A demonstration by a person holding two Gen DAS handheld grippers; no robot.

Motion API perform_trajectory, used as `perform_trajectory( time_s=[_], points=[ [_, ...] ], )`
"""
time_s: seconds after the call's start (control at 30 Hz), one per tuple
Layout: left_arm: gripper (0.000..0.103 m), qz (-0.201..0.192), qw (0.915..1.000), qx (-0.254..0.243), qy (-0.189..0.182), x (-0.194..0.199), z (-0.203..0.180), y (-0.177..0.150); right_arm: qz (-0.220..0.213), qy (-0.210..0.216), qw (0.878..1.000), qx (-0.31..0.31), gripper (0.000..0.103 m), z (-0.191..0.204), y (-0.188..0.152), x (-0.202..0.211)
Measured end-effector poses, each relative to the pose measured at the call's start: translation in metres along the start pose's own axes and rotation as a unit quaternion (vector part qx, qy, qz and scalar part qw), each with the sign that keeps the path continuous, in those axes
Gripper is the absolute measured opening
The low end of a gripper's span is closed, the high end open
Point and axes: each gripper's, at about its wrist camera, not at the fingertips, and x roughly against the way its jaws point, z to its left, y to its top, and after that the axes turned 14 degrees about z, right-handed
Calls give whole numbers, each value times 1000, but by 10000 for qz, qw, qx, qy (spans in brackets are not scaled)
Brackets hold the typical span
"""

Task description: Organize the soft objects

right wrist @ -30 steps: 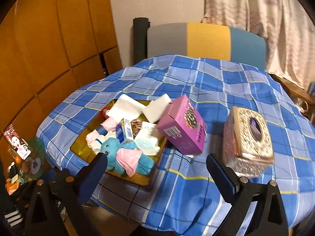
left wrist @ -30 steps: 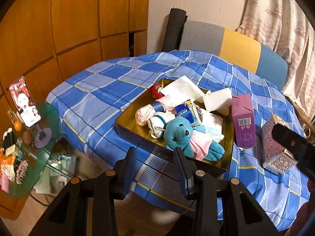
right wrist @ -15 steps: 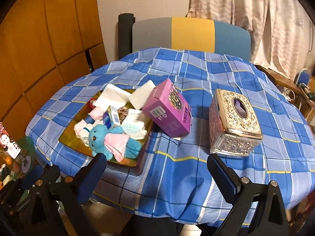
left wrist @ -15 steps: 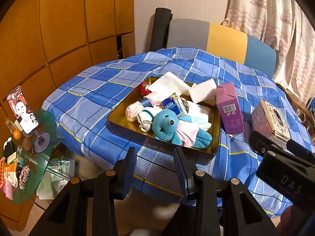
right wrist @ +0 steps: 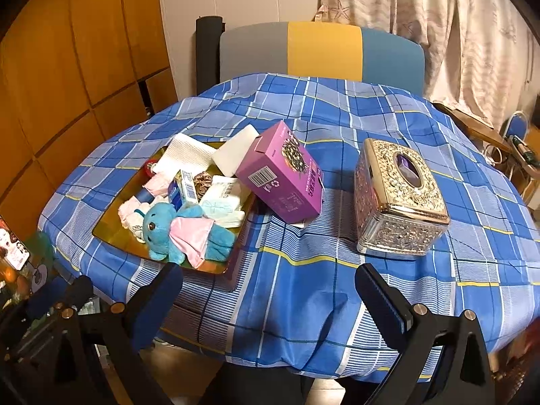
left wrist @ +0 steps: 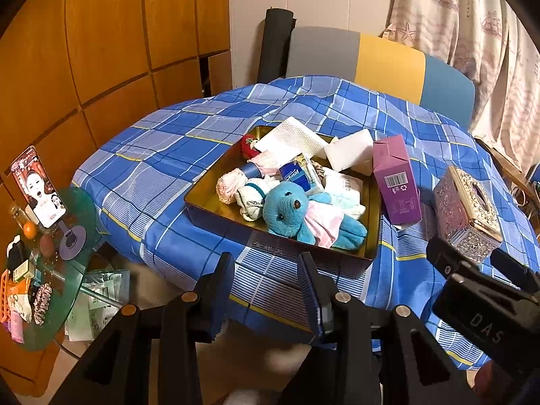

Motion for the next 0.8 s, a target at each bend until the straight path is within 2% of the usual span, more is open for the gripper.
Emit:
perform_trajectory(
  time_s=[0.8],
  points=[
    [38,4,10000,-78,16,-1,-2,-1,130,-19,9999,-30,103,-3,-4,-8]
  ],
)
